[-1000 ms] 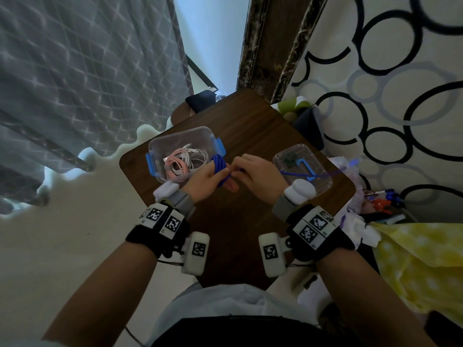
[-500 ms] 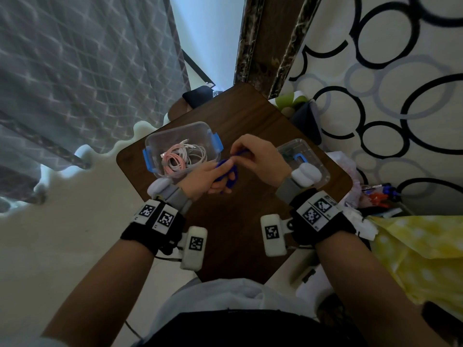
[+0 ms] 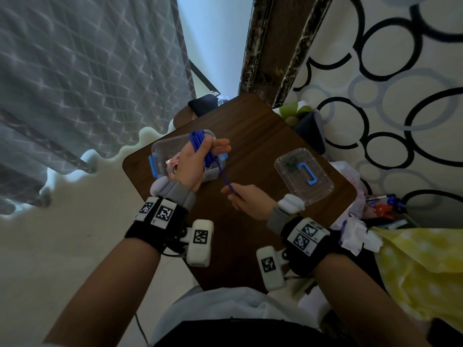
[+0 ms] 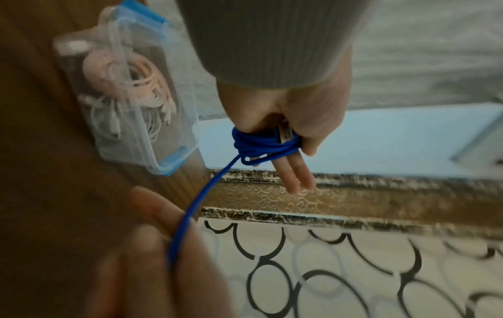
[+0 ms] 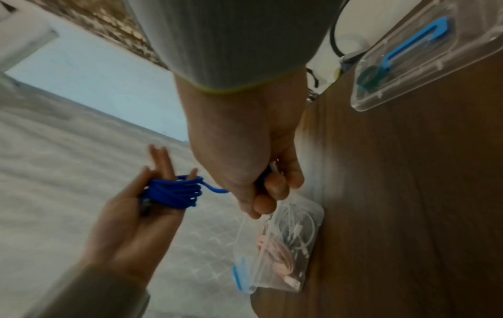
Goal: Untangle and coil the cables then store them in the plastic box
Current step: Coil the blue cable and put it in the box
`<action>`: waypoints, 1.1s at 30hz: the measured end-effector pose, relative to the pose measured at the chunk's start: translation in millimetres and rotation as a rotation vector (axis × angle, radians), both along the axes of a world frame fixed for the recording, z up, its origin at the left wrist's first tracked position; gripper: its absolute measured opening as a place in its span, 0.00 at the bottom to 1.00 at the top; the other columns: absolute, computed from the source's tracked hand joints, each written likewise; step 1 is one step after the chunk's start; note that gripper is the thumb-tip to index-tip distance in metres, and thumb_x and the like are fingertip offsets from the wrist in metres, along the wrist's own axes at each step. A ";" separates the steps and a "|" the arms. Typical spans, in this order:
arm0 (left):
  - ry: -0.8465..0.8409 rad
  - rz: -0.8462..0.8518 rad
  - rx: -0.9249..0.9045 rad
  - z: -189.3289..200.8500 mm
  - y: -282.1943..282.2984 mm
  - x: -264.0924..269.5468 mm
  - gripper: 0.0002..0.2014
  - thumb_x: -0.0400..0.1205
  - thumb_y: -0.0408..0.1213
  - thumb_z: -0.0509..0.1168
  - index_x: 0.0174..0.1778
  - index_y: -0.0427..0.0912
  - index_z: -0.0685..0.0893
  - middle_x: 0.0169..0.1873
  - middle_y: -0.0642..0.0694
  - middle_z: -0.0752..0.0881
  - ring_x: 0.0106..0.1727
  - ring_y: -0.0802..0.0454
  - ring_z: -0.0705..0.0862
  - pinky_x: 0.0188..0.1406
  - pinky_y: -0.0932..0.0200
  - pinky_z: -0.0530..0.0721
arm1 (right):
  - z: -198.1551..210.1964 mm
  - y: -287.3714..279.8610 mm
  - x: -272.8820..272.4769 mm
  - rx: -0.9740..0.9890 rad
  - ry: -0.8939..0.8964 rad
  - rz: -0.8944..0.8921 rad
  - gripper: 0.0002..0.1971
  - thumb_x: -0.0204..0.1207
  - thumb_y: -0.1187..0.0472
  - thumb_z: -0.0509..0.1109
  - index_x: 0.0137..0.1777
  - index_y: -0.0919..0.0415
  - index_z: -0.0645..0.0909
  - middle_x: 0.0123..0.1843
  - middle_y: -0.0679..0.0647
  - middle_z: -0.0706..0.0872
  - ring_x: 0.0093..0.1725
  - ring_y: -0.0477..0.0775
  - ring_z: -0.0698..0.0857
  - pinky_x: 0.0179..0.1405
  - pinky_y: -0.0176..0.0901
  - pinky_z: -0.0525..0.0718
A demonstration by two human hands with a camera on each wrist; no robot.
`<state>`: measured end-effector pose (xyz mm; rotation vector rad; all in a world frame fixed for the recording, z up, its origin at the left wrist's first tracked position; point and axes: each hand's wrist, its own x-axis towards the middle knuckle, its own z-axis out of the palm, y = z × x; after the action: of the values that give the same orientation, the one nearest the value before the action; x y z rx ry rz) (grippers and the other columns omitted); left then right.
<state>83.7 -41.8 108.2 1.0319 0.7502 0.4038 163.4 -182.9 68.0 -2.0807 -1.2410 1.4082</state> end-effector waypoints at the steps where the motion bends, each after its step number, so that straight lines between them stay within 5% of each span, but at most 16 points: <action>1: 0.046 -0.054 0.085 -4.5 -4.5 7.3 0.08 0.87 0.36 0.51 0.50 0.42 0.75 0.38 0.53 0.90 0.44 0.61 0.89 0.46 0.66 0.85 | 2.8 -4.2 6.1 -0.015 -0.010 0.042 0.13 0.85 0.58 0.53 0.65 0.55 0.73 0.36 0.45 0.76 0.34 0.42 0.77 0.37 0.35 0.75; 5: 0.318 -0.331 0.515 -26.2 -21.5 23.7 0.08 0.86 0.37 0.55 0.46 0.40 0.77 0.39 0.55 0.85 0.42 0.70 0.84 0.48 0.78 0.76 | 24.4 -5.6 38.5 0.118 -0.342 0.231 0.13 0.85 0.54 0.55 0.57 0.59 0.77 0.39 0.50 0.77 0.37 0.47 0.75 0.37 0.41 0.68; 7: 0.443 -0.431 0.599 -41.1 -30.9 30.1 0.08 0.85 0.37 0.55 0.45 0.40 0.77 0.36 0.50 0.82 0.37 0.62 0.81 0.45 0.66 0.76 | 28.1 -6.1 59.0 0.281 -0.457 0.251 0.12 0.83 0.54 0.59 0.54 0.60 0.80 0.43 0.53 0.81 0.38 0.46 0.74 0.38 0.39 0.67; 10: 0.439 -0.550 0.385 -52.6 -42.6 33.5 0.14 0.87 0.41 0.50 0.40 0.40 0.76 0.29 0.45 0.79 0.30 0.57 0.79 0.39 0.60 0.78 | 19.8 -7.9 84.7 0.431 -0.433 0.180 0.09 0.79 0.54 0.66 0.47 0.59 0.82 0.42 0.54 0.82 0.38 0.46 0.75 0.35 0.34 0.65; 14: 0.322 -0.451 -0.068 -48.9 -53.6 47.8 0.25 0.87 0.49 0.39 0.35 0.40 0.75 0.20 0.45 0.69 0.20 0.54 0.72 0.27 0.68 0.78 | -8.4 -10.4 106.6 0.400 -0.253 0.037 0.08 0.78 0.55 0.67 0.42 0.56 0.73 0.39 0.46 0.73 0.36 0.42 0.71 0.38 0.33 0.67; 16: 0.284 -0.441 -0.166 -48.1 -55.3 52.8 0.28 0.85 0.53 0.38 0.36 0.40 0.76 0.15 0.51 0.68 0.15 0.56 0.68 0.31 0.66 0.81 | -15.3 -10.9 108.8 0.426 -0.142 -0.073 0.09 0.78 0.57 0.67 0.42 0.57 0.69 0.39 0.46 0.70 0.35 0.42 0.69 0.36 0.32 0.68; 20: 0.140 -0.419 -0.332 -46.7 -53.0 60.2 0.30 0.84 0.55 0.37 0.34 0.40 0.76 0.12 0.53 0.67 0.12 0.57 0.64 0.32 0.63 0.82 | -21.0 -5.6 113.9 0.424 0.286 -0.251 0.07 0.80 0.63 0.65 0.50 0.65 0.70 0.59 0.56 0.79 0.55 0.46 0.81 0.54 0.39 0.82; 23: 0.089 -0.358 -0.421 -45.1 -44.8 58.4 0.27 0.85 0.53 0.40 0.34 0.40 0.75 0.12 0.53 0.68 0.12 0.57 0.65 0.30 0.63 0.81 | -22.0 5.2 104.3 0.365 0.575 -0.349 0.06 0.82 0.64 0.61 0.56 0.61 0.68 0.49 0.51 0.83 0.47 0.39 0.84 0.48 0.33 0.82; 26: 0.215 -0.269 -0.413 -48.1 -41.0 58.3 0.24 0.88 0.46 0.42 0.34 0.37 0.74 0.13 0.52 0.70 0.15 0.57 0.69 0.28 0.65 0.81 | -28.7 12.0 93.1 0.347 0.416 -0.354 0.05 0.83 0.59 0.60 0.56 0.55 0.70 0.43 0.47 0.81 0.41 0.37 0.83 0.43 0.31 0.81; 30: 0.469 -0.196 -0.171 -60.4 -40.3 50.7 0.20 0.87 0.46 0.47 0.39 0.40 0.79 0.20 0.50 0.76 0.21 0.58 0.77 0.35 0.61 0.80 | -36.7 16.8 73.8 0.332 0.242 -0.380 0.07 0.83 0.55 0.59 0.57 0.56 0.72 0.43 0.45 0.80 0.38 0.39 0.83 0.38 0.30 0.83; 33: 0.457 -0.188 -0.096 -64.7 -44.9 40.2 0.20 0.87 0.48 0.48 0.39 0.42 0.79 0.26 0.49 0.78 0.27 0.57 0.78 0.39 0.59 0.78 | -39.8 17.3 62.2 0.370 0.199 -0.465 0.05 0.83 0.56 0.61 0.53 0.56 0.74 0.41 0.44 0.80 0.37 0.38 0.82 0.36 0.27 0.82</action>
<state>123.9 -86.7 43.5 1.1064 1.0576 -0.0364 225.5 -165.7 28.2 -1.7728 -0.7946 1.0501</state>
